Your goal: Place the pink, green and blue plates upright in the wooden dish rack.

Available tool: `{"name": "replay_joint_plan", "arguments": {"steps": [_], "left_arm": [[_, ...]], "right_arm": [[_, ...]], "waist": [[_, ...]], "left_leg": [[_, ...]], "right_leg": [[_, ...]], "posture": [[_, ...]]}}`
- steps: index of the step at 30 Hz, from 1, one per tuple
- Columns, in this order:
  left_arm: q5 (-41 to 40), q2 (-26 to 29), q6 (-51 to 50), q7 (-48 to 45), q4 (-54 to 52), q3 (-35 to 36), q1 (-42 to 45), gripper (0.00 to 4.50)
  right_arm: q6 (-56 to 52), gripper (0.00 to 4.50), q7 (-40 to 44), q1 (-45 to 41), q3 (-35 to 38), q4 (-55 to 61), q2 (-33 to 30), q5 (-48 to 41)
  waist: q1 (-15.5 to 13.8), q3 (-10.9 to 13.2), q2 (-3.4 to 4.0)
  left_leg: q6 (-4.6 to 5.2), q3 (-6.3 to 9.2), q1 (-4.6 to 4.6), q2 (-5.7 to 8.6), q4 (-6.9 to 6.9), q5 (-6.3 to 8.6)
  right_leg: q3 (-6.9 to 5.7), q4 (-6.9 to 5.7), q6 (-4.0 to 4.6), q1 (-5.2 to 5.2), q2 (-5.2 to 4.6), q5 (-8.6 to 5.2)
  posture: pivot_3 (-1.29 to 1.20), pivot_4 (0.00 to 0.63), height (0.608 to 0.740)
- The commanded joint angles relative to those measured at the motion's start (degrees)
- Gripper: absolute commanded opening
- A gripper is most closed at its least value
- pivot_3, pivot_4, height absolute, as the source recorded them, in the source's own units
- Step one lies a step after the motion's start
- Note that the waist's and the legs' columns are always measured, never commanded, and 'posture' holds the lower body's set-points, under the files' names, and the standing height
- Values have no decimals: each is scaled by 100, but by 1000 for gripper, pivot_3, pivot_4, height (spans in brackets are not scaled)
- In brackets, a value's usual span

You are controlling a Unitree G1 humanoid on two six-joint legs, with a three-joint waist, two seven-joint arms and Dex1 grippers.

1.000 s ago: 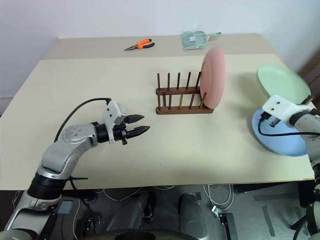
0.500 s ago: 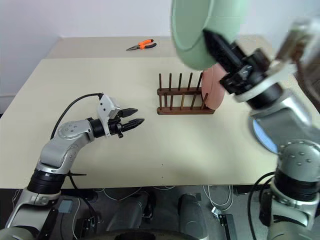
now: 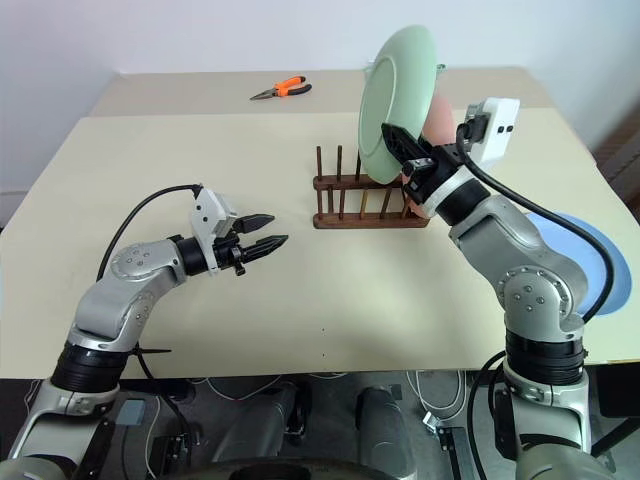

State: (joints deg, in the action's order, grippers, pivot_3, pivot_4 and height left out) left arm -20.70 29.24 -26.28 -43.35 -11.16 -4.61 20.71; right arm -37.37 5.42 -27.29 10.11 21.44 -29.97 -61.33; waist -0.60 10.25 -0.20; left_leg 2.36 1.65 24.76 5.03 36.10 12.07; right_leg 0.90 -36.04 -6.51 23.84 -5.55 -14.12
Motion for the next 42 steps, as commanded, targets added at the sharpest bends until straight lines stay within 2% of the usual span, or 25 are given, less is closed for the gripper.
{"name": "replay_joint_plan", "arguments": {"steps": [1, 5, 9, 12, 16, 20, 23, 26, 29, 32, 35, 37, 39, 42], "left_arm": [[-76, 29, -25, 26, -207, 181, 106, 2411], [-49, 47, -33, 17, -230, 179, 93, 2411], [-44, 43, -59, 3, -248, 189, 83, 2411], [-55, 39, -86, -2, -272, 187, 84, 2411], [-62, 40, -109, -15, -287, 180, 87, 2411], [-54, 47, -130, -30, -298, 167, 88, 2411], [-53, 56, -140, -72, -274, 162, 100, 2411], [-48, 63, -113, -196, -188, 97, 153, 2411], [-58, -19, -120, -273, -63, 33, 298, 2411], [-99, -145, -110, -401, -34, -83, 489, 2411], [-80, -274, -117, -390, -15, -147, 606, 2411], [-62, -313, -132, -384, -2, -159, 614, 2411], [-59, -329, -138, -381, -6, -164, 608, 2411], [-66, -341, -151, -378, -34, -164, 580, 2411]], "right_arm": [[-56, 89, 159, -14, -54, -60, -12, 346], [-36, 1556, 234, -104, -112, -180, 46, 749], [113, 3600, 392, -243, -184, -114, -52, 1281], [201, 3600, 755, -324, -253, 12, -371, 1737], [303, 3600, 1533, -264, -141, 308, -1178, 2182], [348, 3600, 2036, -130, 753, 217, -1896, 2160], [242, 4489, 2277, 219, 1620, -122, -2254, 2127], [312, 4489, 2582, 1413, 2179, -267, -2616, 2802], [351, 4489, 2933, 2547, 2108, 6, -2685, 3158], [246, 4489, 2485, 3131, 1673, -70, -2332, 3656], [172, 4489, 1999, 3314, 1314, -414, -2067, 4235], [112, 3970, 1894, 3435, 1105, -590, -2034, 4533], [51, 3249, 1865, 3449, 1046, -702, -1948, 4604], [-19, 1619, 1748, 3320, 968, -1082, -1941, 4838]], "waist": [[2, 0, 0], [0, 0, 0], [-1, 0, 0], [-1, 0, 0], [-16, 0, 0], [-16, 0, 0], [-19, 0, -1], [-64, -6, -11], [-32, -7, -8], [19, -8, -5], [15, -9, -4], [-2, -10, -3], [-18, -10, -3], [-15, -10, -3]], "left_leg": [[0, 0, 0, 0, 0, 0], [0, 0, 0, 0, 0, 0], [0, -1, 0, 0, 0, 0], [0, -1, 0, 0, 1, 0], [0, -2, 5, 1, 2, 0], [0, -1, 14, 1, 5, 0], [0, -1, 18, 1, 6, 0], [0, 2, 21, 0, 4, 0], [2, 0, 25, 0, 6, 1], [2, -2, 28, -1, 14, 0], [0, -3, 27, -2, 19, -1], [0, -4, 27, -2, 19, -1], [-1, -5, 29, 0, 17, -2], [-2, -5, 30, 0, 19, -3]], "right_leg": [[0, 0, 0, 1, 0, 0], [0, -1, -1, 2, 0, 0], [0, -1, -2, 2, 0, 1], [-1, -1, -3, 2, 0, 2], [-3, 1, -4, 4, -1, 2], [-3, 2, -2, 8, -2, 1], [-3, 3, -1, 9, -2, 0], [-8, 10, 0, 6, -3, -1], [-6, 14, 0, 6, -3, -1], [-2, 1, 0, 15, -2, 0], [-3, -2, 0, 16, -1, 0], [-2, -2, 1, 18, -1, -1], [-2, -2, 0, 22, -2, 0], [-3, -2, -5, 21, -1, 3]], "posture": [[0, 150, 719], [0, 150, 719], [0, 150, 719], [0, 150, 719], [0, 150, 719], [0, 150, 719], [0, 150, 719], [0, 150, 719], [0, 150, 719], [0, 150, 719], [0, 150, 719], [0, 150, 719], [0, 150, 719], [0, 150, 719]]}}
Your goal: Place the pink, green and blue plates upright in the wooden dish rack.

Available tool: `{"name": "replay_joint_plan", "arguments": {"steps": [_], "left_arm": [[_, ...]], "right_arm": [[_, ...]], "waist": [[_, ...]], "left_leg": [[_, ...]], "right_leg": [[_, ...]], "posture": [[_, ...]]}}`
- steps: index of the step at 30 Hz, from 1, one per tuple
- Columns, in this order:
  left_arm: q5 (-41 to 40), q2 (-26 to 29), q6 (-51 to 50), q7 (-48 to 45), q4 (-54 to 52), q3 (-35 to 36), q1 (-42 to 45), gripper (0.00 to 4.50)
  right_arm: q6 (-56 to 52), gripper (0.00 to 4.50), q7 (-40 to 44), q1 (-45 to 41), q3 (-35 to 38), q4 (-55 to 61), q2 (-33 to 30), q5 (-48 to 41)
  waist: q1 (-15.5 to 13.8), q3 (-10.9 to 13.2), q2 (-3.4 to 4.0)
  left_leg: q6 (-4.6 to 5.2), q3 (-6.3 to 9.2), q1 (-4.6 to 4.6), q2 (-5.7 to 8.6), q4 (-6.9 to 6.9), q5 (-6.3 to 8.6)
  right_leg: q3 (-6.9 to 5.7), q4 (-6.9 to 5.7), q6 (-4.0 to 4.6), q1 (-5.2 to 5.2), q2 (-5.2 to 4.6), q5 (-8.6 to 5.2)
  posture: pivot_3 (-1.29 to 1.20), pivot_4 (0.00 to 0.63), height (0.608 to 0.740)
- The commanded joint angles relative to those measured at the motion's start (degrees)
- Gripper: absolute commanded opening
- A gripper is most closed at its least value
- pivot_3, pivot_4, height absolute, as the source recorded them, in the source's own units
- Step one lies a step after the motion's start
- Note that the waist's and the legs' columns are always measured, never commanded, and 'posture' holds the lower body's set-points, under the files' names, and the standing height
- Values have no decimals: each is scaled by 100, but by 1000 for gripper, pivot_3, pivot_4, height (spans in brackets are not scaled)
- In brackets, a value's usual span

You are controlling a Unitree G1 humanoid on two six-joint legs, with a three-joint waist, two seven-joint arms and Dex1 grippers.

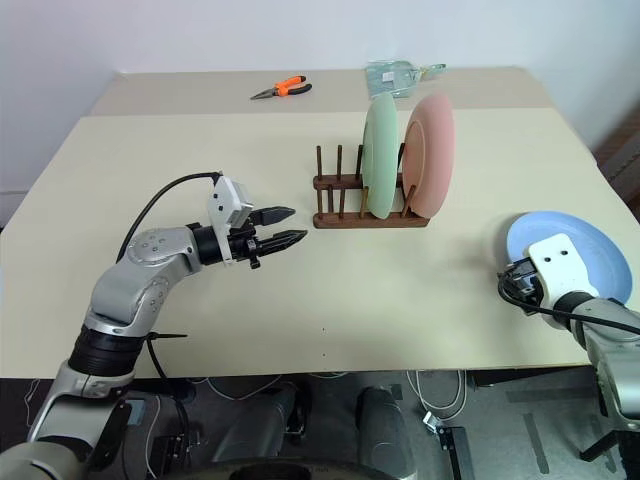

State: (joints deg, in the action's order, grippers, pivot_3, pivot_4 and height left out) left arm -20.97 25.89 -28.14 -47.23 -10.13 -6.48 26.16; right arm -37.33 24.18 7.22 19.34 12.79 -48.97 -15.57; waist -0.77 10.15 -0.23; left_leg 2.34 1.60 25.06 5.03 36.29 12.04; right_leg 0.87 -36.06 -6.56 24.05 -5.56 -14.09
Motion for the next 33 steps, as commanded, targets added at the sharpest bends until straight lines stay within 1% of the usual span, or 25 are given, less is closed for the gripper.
{"name": "replay_joint_plan", "arguments": {"steps": [1, 2, 3, 5, 7, 10, 12, 14, 16, 17, 18, 20, 21, 22, 25, 28, 30, 33], "left_arm": [[-35, -9, 35, 13, -150, 21, 22, 2411], [-33, -9, 33, 14, -167, 20, 7, 2411], [-34, -9, 30, 18, -185, 22, -8, 2411], [-29, -11, 28, 39, -204, 33, -32, 2411], [-7, 8, 50, 66, -201, 63, -80, 2411], [35, 70, 86, 58, -147, 80, -177, 2411], [174, 117, 222, 41, -66, -1, -266, 2411], [255, 130, 343, 43, -23, -40, -329, 2411], [380, 28, 639, 251, 140, 82, -357, 2411], [418, -12, 742, 327, 201, 130, -364, 2411], [420, -47, 796, 408, 276, 202, -366, 2411], [461, -5, 978, 455, 397, 317, -449, 2411], [474, 30, 1020, 465, 459, 369, -485, 2411], [499, 68, 1056, 464, 510, 394, -506, 2411], [543, 152, 1178, 419, 646, 442, -512, 2411], [543, 158, 1230, 433, 715, 482, -481, 2411], [523, 142, 1236, 455, 727, 510, -467, 2411], [510, 124, 1225, 478, 693, 517, -486, 2411]], "right_arm": [[-9, 1112, -158, -176, 15, -318, -64, 359], [24, 567, -137, -202, -20, -359, -95, 426], [24, 117, -105, -241, -18, -346, -85, 426], [133, 38, -116, -333, -27, -265, -110, 557], [876, 38, -173, -562, 31, -181, -163, 806], [1705, 38, -586, -1322, 278, 10, 30, 935], [1821, 38, -532, -1933, 478, 447, 378, 289], [1758, 38, -440, -2356, 624, 844, 691, -318], [1193, 38, -612, -3217, 822, 1459, 1128, -1960], [965, 38, -696, -3490, 893, 1648, 1255, -2512], [689, 38, -859, -3758, 944, 1799, 1352, -3347], [397, 38, -1414, -4301, 757, 2014, 1640, -5185], [329, 38, -1712, -4524, 555, 2107, 1797, -5957], [272, 38, -1893, -4661, 355, 2190, 1893, -6422], [202, 38, -2535, -4920, -298, 2182, 2318, -7116], [105, 38, -3331, -4771, -1006, 1803, 2876, -6783], [58, 38, -3454, -4542, -1257, 1668, 3112, -6762], [46, 38, -3524, -4391, -1377, 1465, 3288, -6741]], "waist": [[2, 0, 0], [1, 0, 0], [0, 0, 1], [1, 0, -1], [3, 0, 1], [47, 3, 9], [46, 2, 9], [32, 2, 8], [13, 3, 8], [11, 4, 6], [-2, 4, 6], [-4, 4, 0], [7, 3, -1], [16, 3, -1], [41, 3, 0], [43, 0, 0], [32, -1, -1], [27, 0, 0]], "left_leg": [[0, 0, 0, 0, 1, 0], [0, 0, 0, 0, 2, 0], [0, 0, 0, 0, 2, 0], [0, 0, 0, 0, 2, 0], [0, 0, 0, 1, 2, 0], [-2, -10, -1, 1, 2, -2], [-7, -12, -2, -1, 1, -5], [-10, -7, -2, -6, -3, -7], [-11, -1, -2, -7, -8, -7], [-11, 0, 0, -6, -8, -7], [-10, 0, 3, -6, -6, -7], [-10, 9, 13, -3, -2, -7], [-8, 10, 15, -4, -3, -6], [-7, 10, 15, -3, -4, -5], [-6, 9, 15, -3, -6, -5], [-6, 9, 15, -3, -4, -6], [-7, 7, 16, -2, -4, -6], [-7, 6, 24, 2, -5, -7]], "right_leg": [[0, 0, 0, -1, 0, 0], [0, -1, 1, -1, 0, -1], [-1, -1, 2, -1, 1, -1], [-1, -1, 0, -1, 1, 0], [-1, -2, -4, -1, 1, 2], [4, -9, -13, 6, 2, 8], [5, -13, -14, 10, 6, 8], [3, -13, -17, 10, 10, 10], [1, -13, -18, 11, 10, 10], [1, -14, -18, 14, 9, 11], [1, -14, -18, 16, 8, 11], [-7, -13, -18, 19, 3, 11], [-7, -10, -17, 19, 2, 12], [-6, -10, -17, 20, 2, 12], [-3, -14, -16, 29, 2, 11], [-3, -20, -13, 31, 2, 12], [-2, -19, -10, 37, 2, 14], [-2, -20, -12, 42, 1, 15]], "posture": [[0, 150, 719], [0, 150, 719], [0, 150, 719], [0, 150, 719], [0, 150, 719], [0, 150, 719], [0, 150, 719], [0, 150, 719], [0, 150, 719], [0, 150, 719], [0, 150, 719], [0, 150, 719], [0, 150, 719], [0, 150, 719], [0, 150, 719], [0, 150, 719], [0, 150, 719], [0, 150, 719]]}}
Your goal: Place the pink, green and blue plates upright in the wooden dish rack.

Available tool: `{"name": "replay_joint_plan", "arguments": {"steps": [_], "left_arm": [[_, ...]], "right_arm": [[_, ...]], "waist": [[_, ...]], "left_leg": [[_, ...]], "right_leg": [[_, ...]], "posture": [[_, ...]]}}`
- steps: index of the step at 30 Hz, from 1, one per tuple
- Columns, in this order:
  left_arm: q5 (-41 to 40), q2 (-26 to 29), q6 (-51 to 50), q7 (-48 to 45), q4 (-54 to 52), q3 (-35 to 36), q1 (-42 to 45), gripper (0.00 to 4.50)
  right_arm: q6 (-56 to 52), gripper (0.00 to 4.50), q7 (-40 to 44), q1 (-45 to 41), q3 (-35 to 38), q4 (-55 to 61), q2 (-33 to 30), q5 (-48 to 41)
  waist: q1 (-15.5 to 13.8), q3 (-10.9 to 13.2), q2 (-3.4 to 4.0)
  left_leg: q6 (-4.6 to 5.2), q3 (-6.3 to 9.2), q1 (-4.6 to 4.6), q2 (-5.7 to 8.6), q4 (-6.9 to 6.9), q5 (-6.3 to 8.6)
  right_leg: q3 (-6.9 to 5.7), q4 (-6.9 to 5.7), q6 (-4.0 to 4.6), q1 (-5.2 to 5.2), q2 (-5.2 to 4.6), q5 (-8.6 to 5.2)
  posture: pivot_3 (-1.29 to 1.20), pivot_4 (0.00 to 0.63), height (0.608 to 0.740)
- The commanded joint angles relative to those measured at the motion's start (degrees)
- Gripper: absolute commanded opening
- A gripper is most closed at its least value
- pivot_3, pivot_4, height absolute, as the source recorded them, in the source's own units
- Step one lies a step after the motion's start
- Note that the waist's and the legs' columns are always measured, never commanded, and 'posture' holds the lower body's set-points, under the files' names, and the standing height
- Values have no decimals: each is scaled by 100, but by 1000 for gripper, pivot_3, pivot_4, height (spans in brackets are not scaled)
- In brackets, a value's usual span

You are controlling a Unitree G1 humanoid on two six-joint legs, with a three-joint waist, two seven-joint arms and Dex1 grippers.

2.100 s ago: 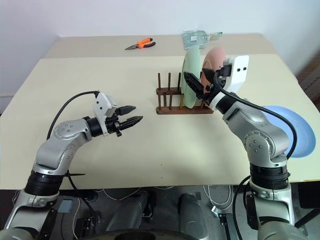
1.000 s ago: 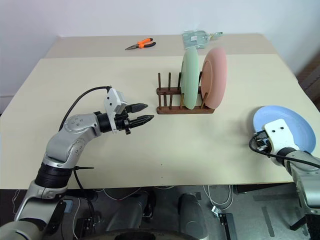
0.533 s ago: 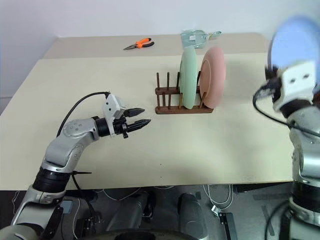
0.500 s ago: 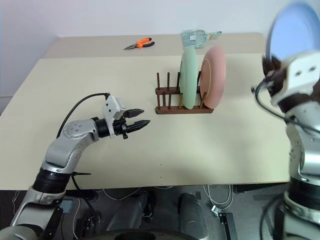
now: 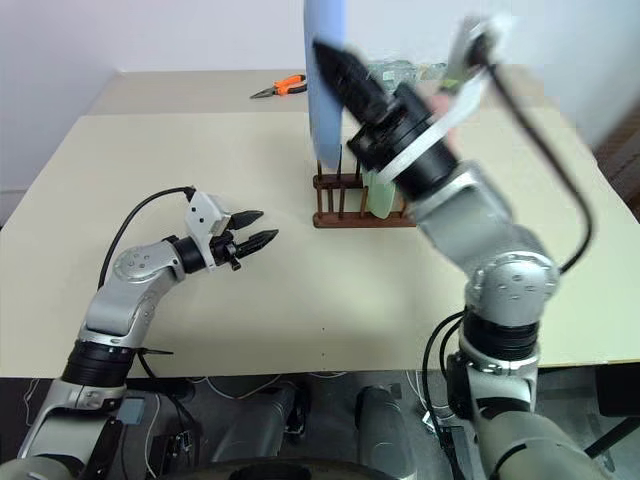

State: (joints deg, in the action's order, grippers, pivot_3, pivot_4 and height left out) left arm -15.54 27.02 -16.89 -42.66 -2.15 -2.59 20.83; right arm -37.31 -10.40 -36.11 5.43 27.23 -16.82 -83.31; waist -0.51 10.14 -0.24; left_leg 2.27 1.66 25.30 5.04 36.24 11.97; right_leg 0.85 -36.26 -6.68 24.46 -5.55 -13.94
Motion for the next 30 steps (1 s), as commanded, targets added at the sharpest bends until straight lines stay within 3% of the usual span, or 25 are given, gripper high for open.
{"name": "replay_joint_plan", "arguments": {"steps": [1, 14, 17, 21, 26, 30], "left_arm": [[-36, 9, 86, 23, -139, 123, 26, 2411], [-25, 1, 13, 24, -223, 57, -11, 2411], [-15, -12, -8, 31, -244, 26, -18, 2411], [-15, -15, -42, 41, -297, 5, -49, 2411], [-16, -19, -92, 92, -396, 18, -117, 2411], [33, -6, -74, 212, -472, 78, -194, 2411]], "right_arm": [[33, 38, -43, -68, -32, -40, 78, 142], [-90, 38, -278, -327, 193, -1400, 414, 468], [-150, 945, -93, -424, 178, -1625, 367, 721], [-165, 2854, 587, -685, -164, -1486, -5, 1663], [-178, 2854, 1681, -844, -597, -733, -920, 2795], [-71, 2854, 2621, -458, -303, -44, -1864, 3187]], "waist": [[5, 1, 1], [125, 0, 1], [128, 0, 2], [127, 1, 2], [114, 1, 2], [100, 0, 1]], "left_leg": [[0, -1, 4, 1, 0, 0], [-6, -2, 0, 0, 1, -4], [-8, -2, 0, 0, 0, -6], [-8, -3, 1, 0, 1, -6], [-7, -3, 3, 0, 1, -5], [-7, -2, 3, 0, 1, -5]], "right_leg": [[0, 0, 0, 4, 0, 0], [-1, -17, -1, 8, 4, 1], [-1, -22, -1, 11, 5, 1], [-1, -23, -1, 13, 5, 1], [-3, -22, -1, 14, 4, 1], [-3, -19, -2, 12, 2, 0]], "posture": [[0, 150, 719], [0, 150, 719], [0, 150, 719], [0, 150, 719], [0, 150, 719], [0, 150, 719]]}}
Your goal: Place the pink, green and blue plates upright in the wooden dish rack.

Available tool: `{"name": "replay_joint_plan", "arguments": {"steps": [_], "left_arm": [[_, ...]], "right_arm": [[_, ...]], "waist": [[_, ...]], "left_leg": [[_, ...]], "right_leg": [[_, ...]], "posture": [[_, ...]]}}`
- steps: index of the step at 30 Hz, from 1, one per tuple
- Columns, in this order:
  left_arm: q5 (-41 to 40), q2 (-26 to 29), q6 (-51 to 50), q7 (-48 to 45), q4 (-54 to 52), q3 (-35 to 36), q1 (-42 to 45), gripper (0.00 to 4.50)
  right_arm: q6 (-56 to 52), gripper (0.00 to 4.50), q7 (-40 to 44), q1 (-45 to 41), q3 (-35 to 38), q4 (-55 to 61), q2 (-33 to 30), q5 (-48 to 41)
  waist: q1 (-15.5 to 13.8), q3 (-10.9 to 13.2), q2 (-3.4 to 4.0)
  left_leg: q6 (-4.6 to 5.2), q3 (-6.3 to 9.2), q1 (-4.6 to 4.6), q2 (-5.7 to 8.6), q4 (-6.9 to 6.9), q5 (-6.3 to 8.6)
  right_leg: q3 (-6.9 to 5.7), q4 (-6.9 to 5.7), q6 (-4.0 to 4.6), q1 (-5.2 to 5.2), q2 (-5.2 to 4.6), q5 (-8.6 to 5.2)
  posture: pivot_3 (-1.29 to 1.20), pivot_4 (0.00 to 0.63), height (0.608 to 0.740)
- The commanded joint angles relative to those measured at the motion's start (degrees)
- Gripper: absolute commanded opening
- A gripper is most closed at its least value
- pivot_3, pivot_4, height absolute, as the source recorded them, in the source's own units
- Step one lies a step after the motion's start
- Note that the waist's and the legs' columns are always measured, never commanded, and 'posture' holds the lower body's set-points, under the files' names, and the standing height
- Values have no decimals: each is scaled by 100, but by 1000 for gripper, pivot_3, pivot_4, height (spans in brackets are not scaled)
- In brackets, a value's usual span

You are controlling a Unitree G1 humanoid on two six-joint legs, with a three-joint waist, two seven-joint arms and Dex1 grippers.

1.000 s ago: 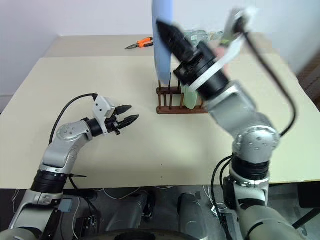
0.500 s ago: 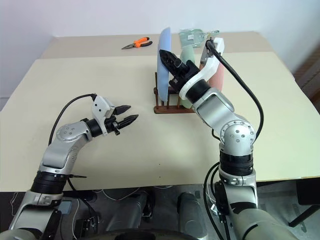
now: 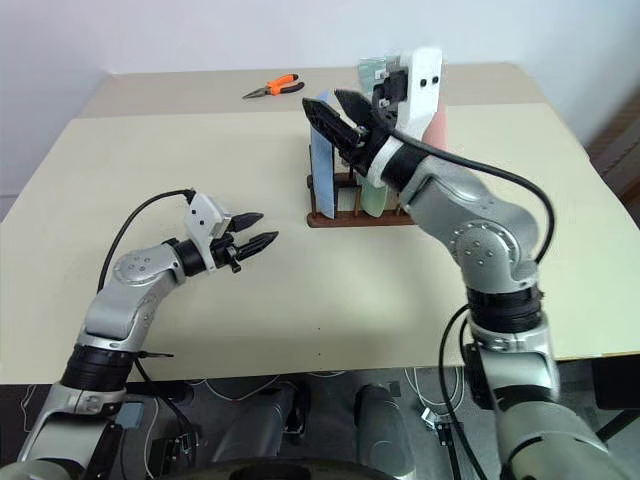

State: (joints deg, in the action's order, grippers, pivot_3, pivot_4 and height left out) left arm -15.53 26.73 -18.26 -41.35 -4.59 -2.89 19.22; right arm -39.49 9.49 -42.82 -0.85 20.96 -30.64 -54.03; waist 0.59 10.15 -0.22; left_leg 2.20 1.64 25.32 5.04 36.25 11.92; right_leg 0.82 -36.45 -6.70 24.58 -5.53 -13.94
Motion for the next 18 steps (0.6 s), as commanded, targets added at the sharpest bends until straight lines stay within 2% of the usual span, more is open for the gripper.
{"name": "replay_joint_plan", "arguments": {"steps": [1, 4, 6, 8, 11, 18], "left_arm": [[48, 97, 82, 137, -190, 224, -66, 2411], [194, 415, 212, 303, 5, 594, -265, 2411], [367, 669, 412, 293, 101, 665, -519, 2411], [463, 860, 562, 231, 180, 705, -744, 2411], [447, 904, 623, 228, 216, 764, -888, 2411], [401, 833, 636, 354, 148, 831, -1053, 2411]], "right_arm": [[129, 2854, 975, 645, 766, 760, -922, 241], [64, 2854, 2035, 2497, 2275, 846, -2018, 393], [318, 2854, 2520, 3761, 2691, 648, -2317, 985], [817, 2854, 2807, 4685, 2651, 429, -2434, 1725], [1269, 2854, 2830, 4913, 2617, -89, -2134, 2099], [2051, 2854, 3070, 4391, 1973, -1132, -1873, 2942]], "waist": [[-43, -2, -3], [-170, -6, -12], [-161, -8, -13], [-122, -11, -8], [-62, -12, -7], [-64, -12, -7]], "left_leg": [[0, 1, 0, 0, 0, 0], [10, 6, 5, 0, 1, 6], [17, 1, 5, 2, 0, 11], [19, -5, 0, 1, 0, 13], [16, -16, -12, -7, 1, 14], [10, -17, -21, -17, 8, 14]], "right_leg": [[-1, 2, 0, -2, -1, 0], [-8, 27, 0, -17, -4, 0], [-4, 35, 0, -20, -9, 0], [2, 35, 1, -22, -10, -1], [11, 32, 24, -22, -8, -8], [2, 33, 31, -22, -5, 4]], "posture": [[0, 150, 719], [0, 150, 719], [0, 150, 719], [0, 150, 719], [0, 150, 719], [0, 150, 719]]}}
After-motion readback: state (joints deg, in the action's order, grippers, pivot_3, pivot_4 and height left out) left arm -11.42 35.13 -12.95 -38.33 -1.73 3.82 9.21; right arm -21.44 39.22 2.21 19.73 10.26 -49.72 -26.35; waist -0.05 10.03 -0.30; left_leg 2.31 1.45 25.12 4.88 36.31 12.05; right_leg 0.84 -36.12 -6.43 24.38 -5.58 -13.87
